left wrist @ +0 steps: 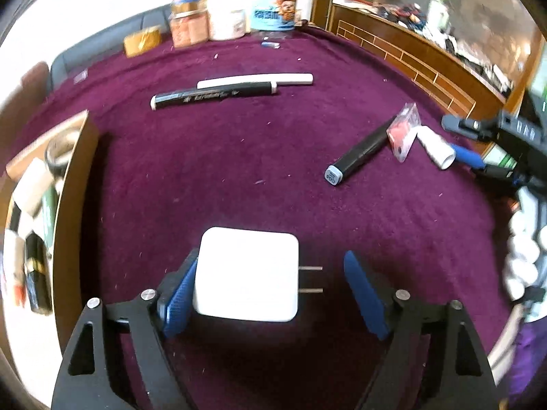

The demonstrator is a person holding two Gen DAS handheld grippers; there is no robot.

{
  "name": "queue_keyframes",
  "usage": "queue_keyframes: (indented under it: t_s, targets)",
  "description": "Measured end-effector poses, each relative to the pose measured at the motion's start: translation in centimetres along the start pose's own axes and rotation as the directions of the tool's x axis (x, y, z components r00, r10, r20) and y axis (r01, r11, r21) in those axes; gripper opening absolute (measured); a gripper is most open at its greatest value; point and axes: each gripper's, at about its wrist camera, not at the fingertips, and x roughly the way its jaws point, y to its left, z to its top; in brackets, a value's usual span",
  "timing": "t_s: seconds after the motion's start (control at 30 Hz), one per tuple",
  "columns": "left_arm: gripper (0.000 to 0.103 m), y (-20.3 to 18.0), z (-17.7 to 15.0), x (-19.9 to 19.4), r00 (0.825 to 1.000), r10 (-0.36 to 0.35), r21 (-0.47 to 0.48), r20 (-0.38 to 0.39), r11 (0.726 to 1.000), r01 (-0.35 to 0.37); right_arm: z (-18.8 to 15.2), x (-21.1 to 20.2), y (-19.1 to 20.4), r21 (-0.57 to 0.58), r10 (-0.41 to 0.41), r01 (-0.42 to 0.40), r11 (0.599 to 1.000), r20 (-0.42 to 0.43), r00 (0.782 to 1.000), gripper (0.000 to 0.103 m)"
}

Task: Organize rigid objects
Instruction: 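Carry charger toward tray with left tool while right tool grasps white dropper bottle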

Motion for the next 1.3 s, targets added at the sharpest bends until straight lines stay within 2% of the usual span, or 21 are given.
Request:
queue_keyframes:
  t_s: [0.03,0.1,0.17,0.33,0.47,0.5,0.53,0.57,0.7,0.8,0.93,1.07,1.17,1.3]
  targets:
    - [0.071,-0.2,0.1,0.0,1.0,0.007,0.007,0.0,1.0,-0.007,0.0,0.1,0.1,-0.005,-0.009,0.009,1.0,-0.007,1.0,0.052]
    - [0.06,0.4,0.0,-0.5,1.0,-0.028,-0.012,0.01,1.0,0.028,0.0,0.5,0.2,-0.011,-0.023,0.023,1.0,-0.026,0.999,0.052]
    - [0.06,1.3,-0.1,-0.9,0.997,-0.075,-0.043,-0.005,0.996,0.075,0.1,0.8,0.5,-0.025,-0.042,0.041,0.999,-0.039,0.998,0.052]
    - [0.06,3.2,-1.2,-3.6,0.992,-0.127,-0.093,0.021,0.987,0.128,-0.2,1.3,1.9,-0.117,-0.138,0.133,0.984,-0.039,0.99,0.052]
    - [0.06,4.5,-1.5,-6.0,0.983,-0.166,-0.135,0.072,0.975,0.175,-0.7,2.7,4.5,-0.273,-0.316,0.296,0.915,-0.031,0.948,0.048]
    - [0.06,4.8,-1.6,-6.5,0.981,-0.173,-0.145,0.083,0.972,0.184,-0.8,2.9,5.0,-0.296,-0.367,0.345,0.891,-0.023,0.93,0.038]
    - [0.06,5.3,-1.8,-7.2,0.978,-0.184,-0.158,0.095,0.967,0.198,-0.9,3.0,5.1,-0.315,-0.404,0.379,0.87,-0.017,0.914,0.024]
    - [0.06,5.8,-1.9,-7.6,0.976,-0.193,-0.17,0.103,0.963,0.209,-1.0,3.0,4.9,-0.318,-0.41,0.383,0.867,-0.02,0.912,0.024]
    - [0.06,8.7,-2.7,-9.6,0.972,-0.19,-0.223,0.139,0.95,0.218,-1.3,1.4,3.9,-0.273,-0.396,0.375,0.886,-0.024,0.918,0.023]
    - [0.06,11.9,-3.4,-10.9,0.975,-0.149,-0.276,0.164,0.942,0.19,-1.7,-0.3,3.6,-0.244,-0.364,0.348,0.905,-0.024,0.931,0.024]
    - [0.06,16.5,-4.7,-11.9,0.982,-0.06,-0.364,0.178,0.923,0.123,-2.3,-2.1,4.2,-0.218,-0.291,0.277,0.936,-0.034,0.956,0.024]
    - [0.06,20.5,-6.7,-11.4,0.988,0.003,-0.457,0.152,0.887,0.067,-3.1,-2.0,6.2,-0.225,-0.211,0.192,0.955,-0.066,0.975,0.024]
    - [0.06,22.3,-7.9,-10.2,0.994,0.028,-0.5,0.103,0.866,0.028,-4.1,-1.0,9.0,-0.263,-0.157,0.125,0.956,-0.102,0.982,0.024]
    - [0.06,22.9,-8.4,-9.0,0.997,0.037,-0.507,0.067,0.862,0.002,-5.8,0.9,12.9,-0.322,-0.1,0.045,0.946,-0.156,0.983,0.023]
